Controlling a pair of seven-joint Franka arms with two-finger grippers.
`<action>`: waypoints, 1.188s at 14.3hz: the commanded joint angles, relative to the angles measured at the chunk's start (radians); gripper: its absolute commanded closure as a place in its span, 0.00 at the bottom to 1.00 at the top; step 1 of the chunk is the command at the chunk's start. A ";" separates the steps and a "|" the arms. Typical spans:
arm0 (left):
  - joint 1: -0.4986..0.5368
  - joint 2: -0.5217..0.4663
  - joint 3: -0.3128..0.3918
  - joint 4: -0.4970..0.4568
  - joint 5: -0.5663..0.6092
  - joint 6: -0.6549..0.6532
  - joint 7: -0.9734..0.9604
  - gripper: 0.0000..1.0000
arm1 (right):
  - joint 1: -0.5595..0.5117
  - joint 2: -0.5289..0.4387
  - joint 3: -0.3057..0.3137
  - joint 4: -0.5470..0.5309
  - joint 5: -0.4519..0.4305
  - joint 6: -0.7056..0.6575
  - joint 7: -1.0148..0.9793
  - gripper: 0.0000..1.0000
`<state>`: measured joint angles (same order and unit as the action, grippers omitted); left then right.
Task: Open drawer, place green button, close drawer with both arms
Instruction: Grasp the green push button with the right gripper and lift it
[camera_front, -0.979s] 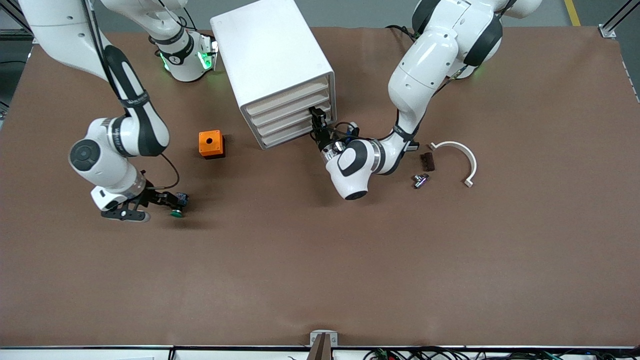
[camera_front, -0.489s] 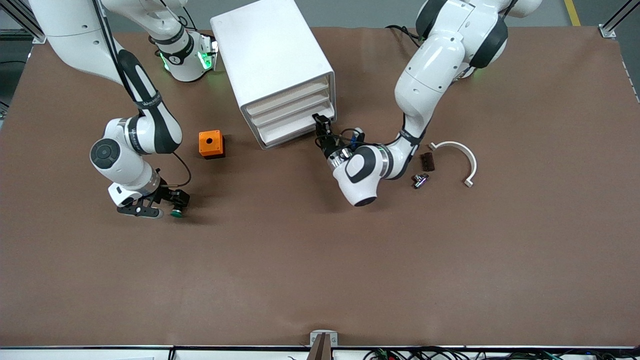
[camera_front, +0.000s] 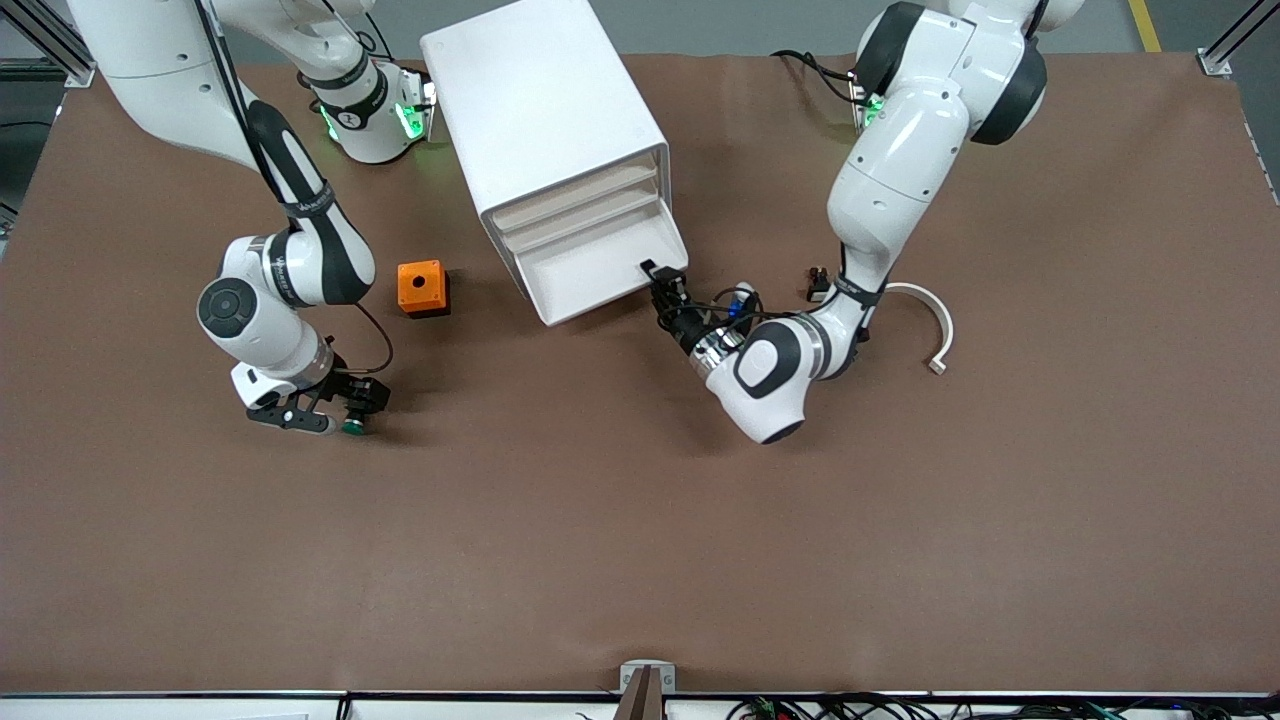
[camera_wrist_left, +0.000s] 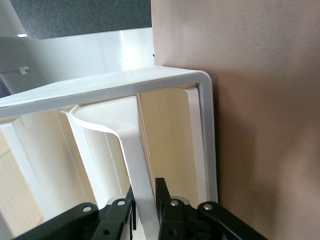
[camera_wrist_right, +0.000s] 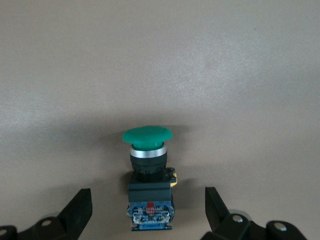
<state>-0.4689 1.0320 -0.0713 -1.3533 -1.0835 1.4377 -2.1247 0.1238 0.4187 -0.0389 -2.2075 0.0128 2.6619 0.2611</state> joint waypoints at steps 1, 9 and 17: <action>0.041 -0.007 0.002 0.006 -0.021 0.007 0.005 0.82 | 0.007 0.003 -0.006 -0.017 -0.010 0.026 0.047 0.00; 0.081 -0.010 0.011 0.006 -0.021 0.018 0.005 0.64 | 0.030 0.009 -0.006 -0.017 -0.010 0.026 0.130 0.50; 0.082 -0.030 0.034 0.043 0.034 0.021 0.159 0.00 | 0.048 -0.014 -0.004 -0.001 -0.010 -0.006 0.181 1.00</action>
<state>-0.3834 1.0287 -0.0563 -1.3212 -1.0792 1.4574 -2.0302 0.1467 0.4290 -0.0382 -2.2082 0.0129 2.6714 0.3962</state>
